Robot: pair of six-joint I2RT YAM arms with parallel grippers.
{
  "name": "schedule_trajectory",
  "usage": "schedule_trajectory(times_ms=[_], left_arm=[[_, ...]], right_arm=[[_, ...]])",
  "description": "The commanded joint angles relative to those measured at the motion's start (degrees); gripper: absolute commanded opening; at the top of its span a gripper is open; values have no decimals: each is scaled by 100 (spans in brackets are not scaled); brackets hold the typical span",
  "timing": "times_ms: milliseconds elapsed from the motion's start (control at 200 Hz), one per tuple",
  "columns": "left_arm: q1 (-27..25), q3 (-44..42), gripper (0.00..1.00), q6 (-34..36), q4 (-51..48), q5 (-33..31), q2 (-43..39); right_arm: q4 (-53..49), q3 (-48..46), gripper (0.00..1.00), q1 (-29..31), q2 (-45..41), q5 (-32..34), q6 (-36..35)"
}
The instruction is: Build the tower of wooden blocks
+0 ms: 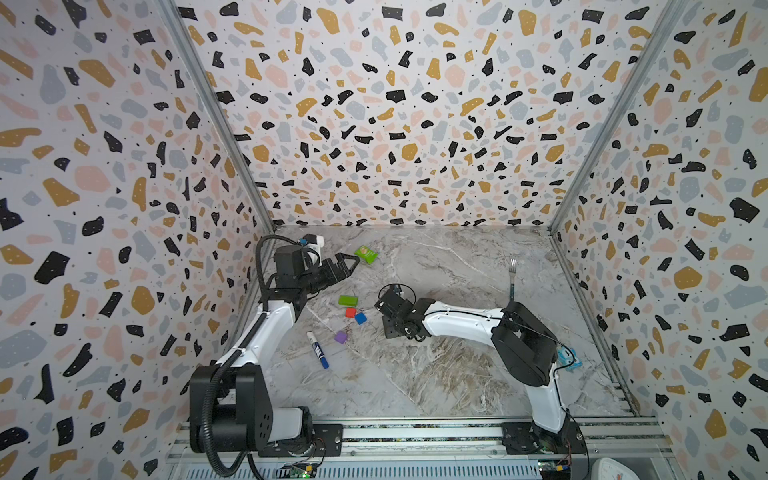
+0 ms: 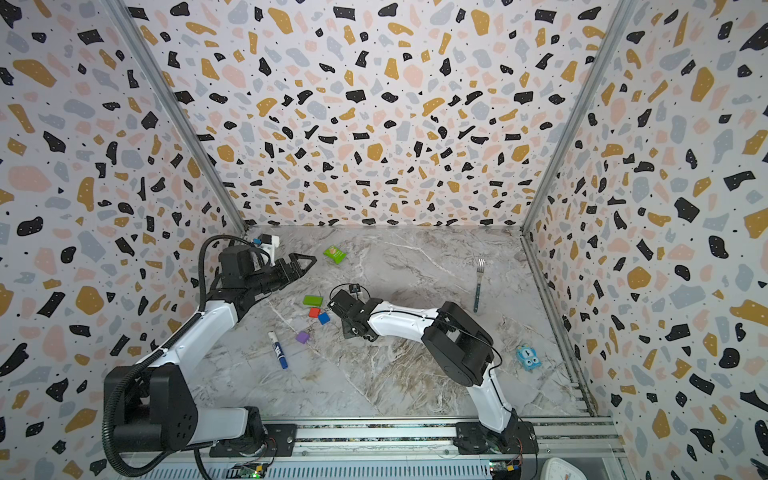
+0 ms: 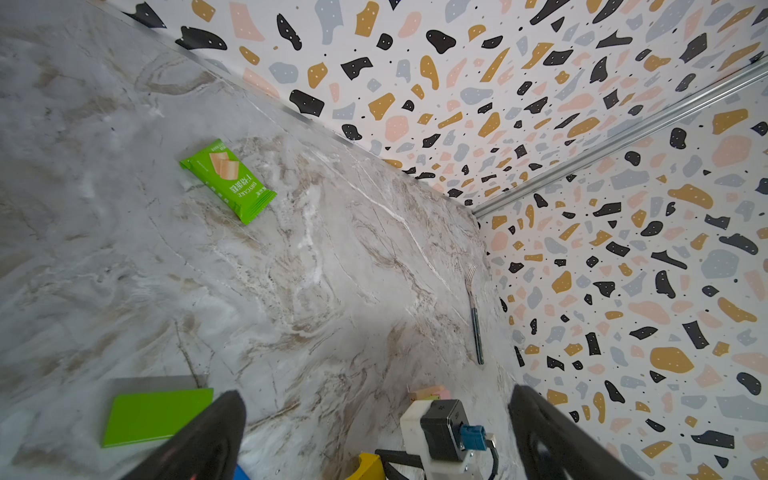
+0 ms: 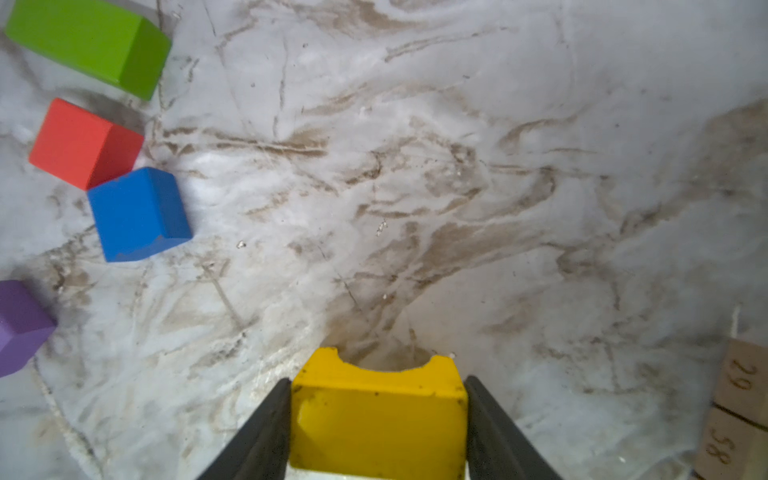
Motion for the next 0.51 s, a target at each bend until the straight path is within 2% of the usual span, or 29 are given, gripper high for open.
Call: schedule_trajectory(times_ms=[0, 70, 195, 300, 391, 501], left_arm=[[26, -42, 100, -29, 165, 57, 18], [26, -42, 100, -29, 172, 56, 31], [26, -42, 100, -38, 173, 65, 34], [26, -46, 100, -38, 173, 67, 18], [26, -59, 100, -36, 173, 65, 10], [26, -60, 100, -29, 173, 62, 2]], right_arm=[[-278, 249, 62, 30, 61, 48, -114], [-286, 245, 61, 23, 46, 65, -128], [-273, 245, 76, 27, 10, 15, -177], [-247, 241, 81, 25, 19, -54, -213], [-246, 240, 82, 25, 50, -92, -221], [-236, 233, 77, 23, 80, -95, -212]])
